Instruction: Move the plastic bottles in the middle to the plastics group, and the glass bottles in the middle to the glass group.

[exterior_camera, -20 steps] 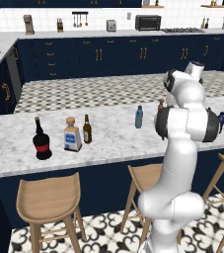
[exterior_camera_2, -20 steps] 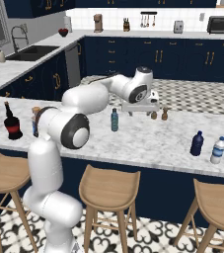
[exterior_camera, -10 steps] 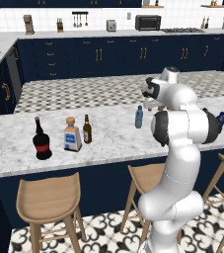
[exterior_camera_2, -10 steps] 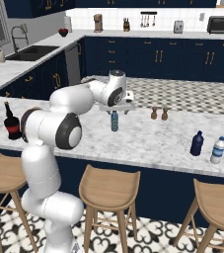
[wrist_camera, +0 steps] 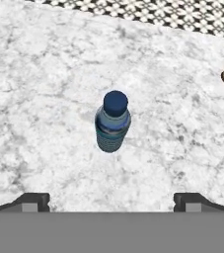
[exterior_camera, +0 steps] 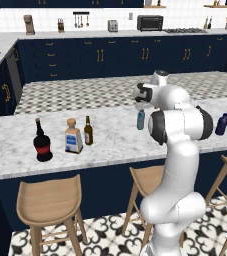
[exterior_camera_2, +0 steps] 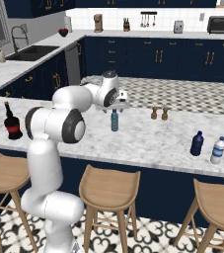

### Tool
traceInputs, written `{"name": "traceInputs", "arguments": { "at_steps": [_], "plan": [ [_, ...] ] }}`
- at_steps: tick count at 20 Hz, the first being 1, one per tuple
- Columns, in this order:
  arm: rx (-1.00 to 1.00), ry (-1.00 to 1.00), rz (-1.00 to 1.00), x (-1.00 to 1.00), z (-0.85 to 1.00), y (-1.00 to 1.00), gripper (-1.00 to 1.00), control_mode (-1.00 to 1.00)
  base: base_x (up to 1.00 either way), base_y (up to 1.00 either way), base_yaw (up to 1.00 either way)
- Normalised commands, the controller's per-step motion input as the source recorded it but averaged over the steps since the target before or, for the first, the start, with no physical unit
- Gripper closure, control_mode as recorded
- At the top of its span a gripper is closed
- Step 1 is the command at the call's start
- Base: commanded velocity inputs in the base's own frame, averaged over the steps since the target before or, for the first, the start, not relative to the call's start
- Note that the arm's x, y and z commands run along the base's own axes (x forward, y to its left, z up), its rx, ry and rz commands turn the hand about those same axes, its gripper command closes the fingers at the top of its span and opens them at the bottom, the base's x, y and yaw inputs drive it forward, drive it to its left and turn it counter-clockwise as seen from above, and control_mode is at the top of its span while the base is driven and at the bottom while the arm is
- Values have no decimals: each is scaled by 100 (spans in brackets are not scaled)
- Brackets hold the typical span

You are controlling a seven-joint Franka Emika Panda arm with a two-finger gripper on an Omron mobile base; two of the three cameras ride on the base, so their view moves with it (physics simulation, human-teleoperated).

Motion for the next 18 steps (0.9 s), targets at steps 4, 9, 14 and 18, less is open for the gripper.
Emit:
{"name": "traceInputs", "arguments": {
  "at_steps": [4, 9, 14, 18],
  "plan": [
    [0, -2, 0, 36, -49, 24, -100, -100, 0, 0, 0],
    [0, -13, 0, 0, -34, 6, -100, -100, 0, 0, 0],
    [0, -13, 0, 10, -23, 0, -100, -100, 0, 0, 0],
    [0, -2, 0, 16, -26, 0, -100, -100, 0, 0, 0]
  ]
}}
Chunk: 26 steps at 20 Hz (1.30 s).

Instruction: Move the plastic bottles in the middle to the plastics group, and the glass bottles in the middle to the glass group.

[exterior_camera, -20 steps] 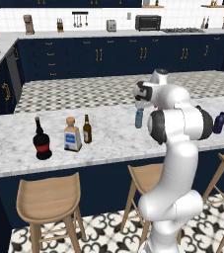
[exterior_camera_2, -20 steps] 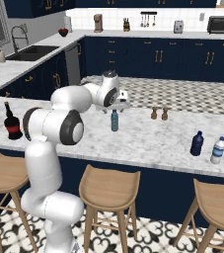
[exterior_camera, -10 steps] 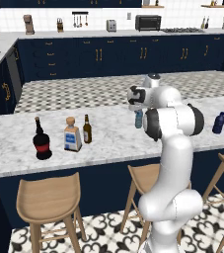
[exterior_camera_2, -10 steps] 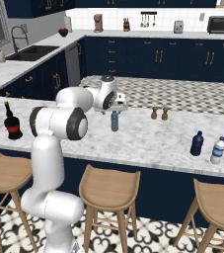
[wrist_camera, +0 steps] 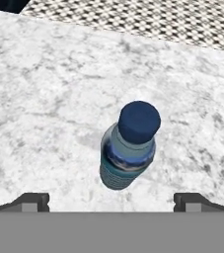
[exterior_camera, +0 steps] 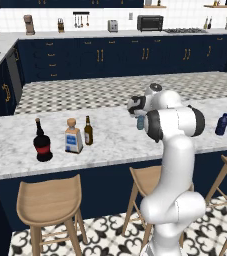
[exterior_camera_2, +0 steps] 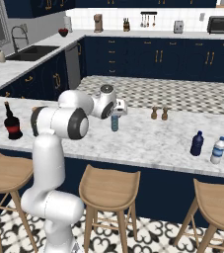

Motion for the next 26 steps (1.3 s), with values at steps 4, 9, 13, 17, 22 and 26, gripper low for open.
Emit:
{"name": "traceInputs", "arguments": {
  "at_steps": [4, 9, 13, 17, 22, 26],
  "plan": [
    [0, 3, 0, 21, 0, 0, -100, -100, 0, 0, 0],
    [4, 2, -1, 26, 2, 0, -100, -100, 0, 0, 0],
    [5, 5, -3, 38, 11, 0, -100, -100, 0, 0, 0],
    [1, 13, -4, 16, 11, -18, -100, -100, 0, 0, 0],
    [0, 13, -1, -3, 1, -1, -100, -100, 0, 0, 0],
    [0, 0, 0, -26, -1, 1, -100, -100, 0, 0, 0]
  ]
}}
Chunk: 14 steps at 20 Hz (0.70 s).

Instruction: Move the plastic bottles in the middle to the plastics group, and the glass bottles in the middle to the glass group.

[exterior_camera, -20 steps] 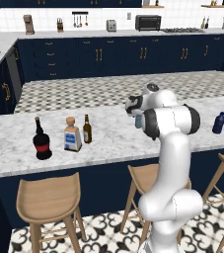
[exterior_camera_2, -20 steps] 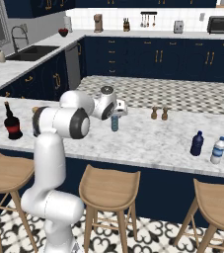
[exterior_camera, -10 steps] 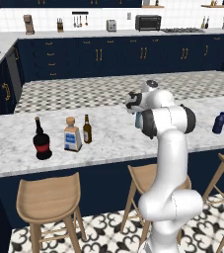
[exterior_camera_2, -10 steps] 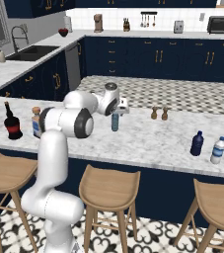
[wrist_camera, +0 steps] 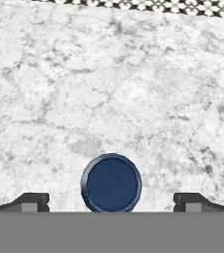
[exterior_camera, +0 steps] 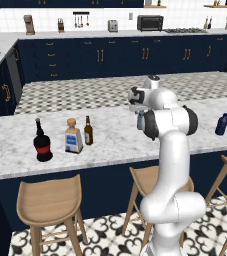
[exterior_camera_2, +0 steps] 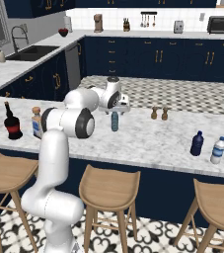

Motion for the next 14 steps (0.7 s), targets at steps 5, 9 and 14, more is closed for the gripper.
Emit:
{"name": "traceInputs", "arguments": {
  "at_steps": [5, 9, 14],
  "plan": [
    [0, -12, 0, -6, -32, 8, -100, -100, 0, 0, 0],
    [0, -11, 0, 0, -23, 14, -100, -100, 0, 0, 0],
    [0, -4, 0, 0, -4, 4, -100, -100, 0, 0, 0]
  ]
}}
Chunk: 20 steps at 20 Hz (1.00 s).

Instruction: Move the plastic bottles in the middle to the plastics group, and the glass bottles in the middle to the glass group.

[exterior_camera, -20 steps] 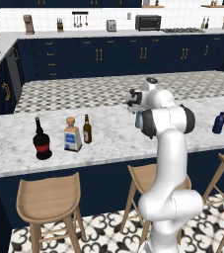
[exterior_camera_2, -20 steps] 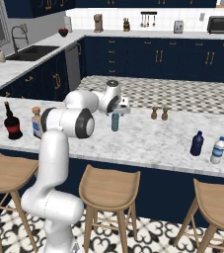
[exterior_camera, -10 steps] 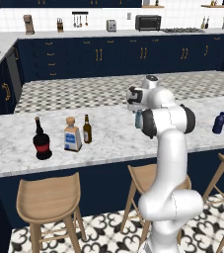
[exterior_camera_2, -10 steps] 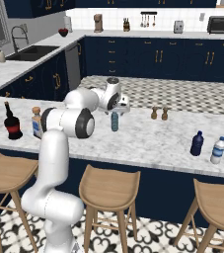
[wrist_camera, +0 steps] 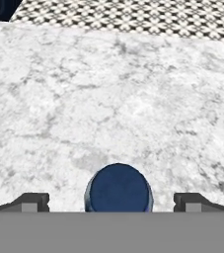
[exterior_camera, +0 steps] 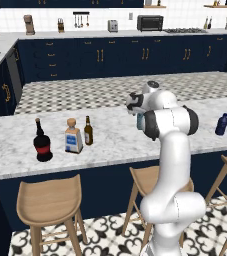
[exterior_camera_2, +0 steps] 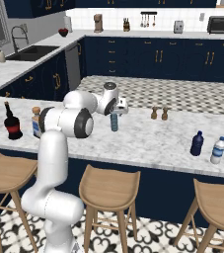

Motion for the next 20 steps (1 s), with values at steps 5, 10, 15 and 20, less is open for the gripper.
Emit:
{"name": "traceInputs", "arguments": {
  "at_steps": [5, 10, 15, 20],
  "plan": [
    [0, 0, 0, 0, 0, -6, -100, -100, 0, 0, 0],
    [0, 0, 0, 5, -14, -1, -100, -100, 0, 0, 0],
    [0, 0, 0, 0, -17, 0, -100, -100, 0, 0, 0],
    [0, 0, 0, 0, 0, 0, 100, -100, 0, 0, 0]
  ]
}}
